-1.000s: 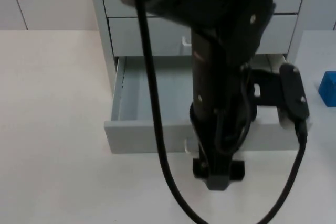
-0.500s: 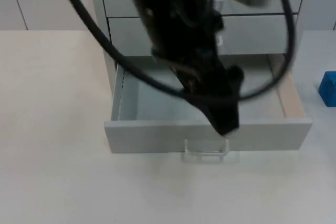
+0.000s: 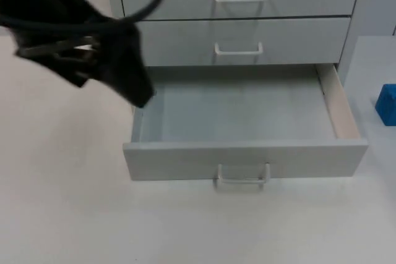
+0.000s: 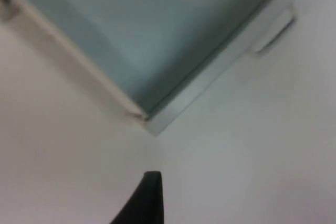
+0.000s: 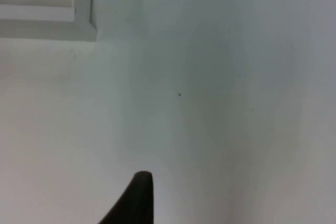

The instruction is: Open the drawer with the left hand, place the block into the drawer with the right hand, then close the drawer with the left hand.

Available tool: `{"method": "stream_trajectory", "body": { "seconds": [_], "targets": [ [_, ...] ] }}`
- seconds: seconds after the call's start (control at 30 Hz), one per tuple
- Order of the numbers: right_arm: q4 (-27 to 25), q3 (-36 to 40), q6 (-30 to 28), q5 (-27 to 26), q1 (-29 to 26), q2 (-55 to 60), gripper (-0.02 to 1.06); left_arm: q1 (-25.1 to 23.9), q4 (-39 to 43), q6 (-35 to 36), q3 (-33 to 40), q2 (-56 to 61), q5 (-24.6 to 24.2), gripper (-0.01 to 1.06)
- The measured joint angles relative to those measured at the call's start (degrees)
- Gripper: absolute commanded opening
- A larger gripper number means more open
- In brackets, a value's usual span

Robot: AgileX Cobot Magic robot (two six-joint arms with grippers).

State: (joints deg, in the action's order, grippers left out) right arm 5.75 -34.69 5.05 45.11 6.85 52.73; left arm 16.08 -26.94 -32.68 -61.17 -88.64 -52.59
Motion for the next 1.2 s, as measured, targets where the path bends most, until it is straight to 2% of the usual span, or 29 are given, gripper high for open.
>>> {"method": "stream_trajectory", "body": {
  "seconds": [0.03, 0.07, 0.17, 0.2, 0.37, 0.47, 0.97, 1.1, 1.13, 1.2],
  "targets": [
    [0.0, 0.0, 0.0, 0.0, 0.0, 0.0, 1.05, -2.09, 0.63, 1.7, 1.57, 1.45, 1.01, 1.05],
    [0.0, 0.0, 0.0, 0.0, 0.0, 0.0, 1.05, -2.09, 0.63, 1.7, 1.57, 1.45, 1.01, 1.05],
    [0.0, 0.0, 0.0, 0.0, 0.0, 0.0, 1.05, -9.18, 3.94, 6.93, 7.65, 6.49, 4.45, 1.05],
    [0.0, 0.0, 0.0, 0.0, 0.0, 0.0, 1.05, -9.18, 3.94, 6.93, 7.65, 6.49, 4.45, 1.05],
    [-0.12, 0.0, 0.0, 0.0, 0.0, 0.0, 1.05, -17.67, 8.86, 11.91, 15.0, 14.76, 7.69, 1.05],
    [-0.12, 0.0, 0.0, 0.0, 0.0, 0.0, 1.05, -19.74, 9.64, 12.98, 16.49, 18.06, 8.47, 1.05],
    [-1.24, 0.0, 0.0, 0.0, 0.0, 0.0, 1.05, -20.74, 6.28, 13.23, 17.26, 41.75, 9.21, 1.05],
    [-1.24, 0.0, 0.0, 0.0, 0.0, 0.0, 1.05, -20.74, 13.3, 20.79, 17.26, 45.38, 6.54, 1.05],
    [-1.24, 0.0, 0.0, 0.0, 0.0, 0.0, 1.05, -20.74, 13.3, 20.79, 17.26, 45.38, 6.54, 1.05],
    [-1.24, 0.0, 0.0, 0.0, 0.0, 0.0, 1.05, -20.74, 19.97, 26.92, 17.26, 46.65, 5.2, 1.05]
  ]
}}
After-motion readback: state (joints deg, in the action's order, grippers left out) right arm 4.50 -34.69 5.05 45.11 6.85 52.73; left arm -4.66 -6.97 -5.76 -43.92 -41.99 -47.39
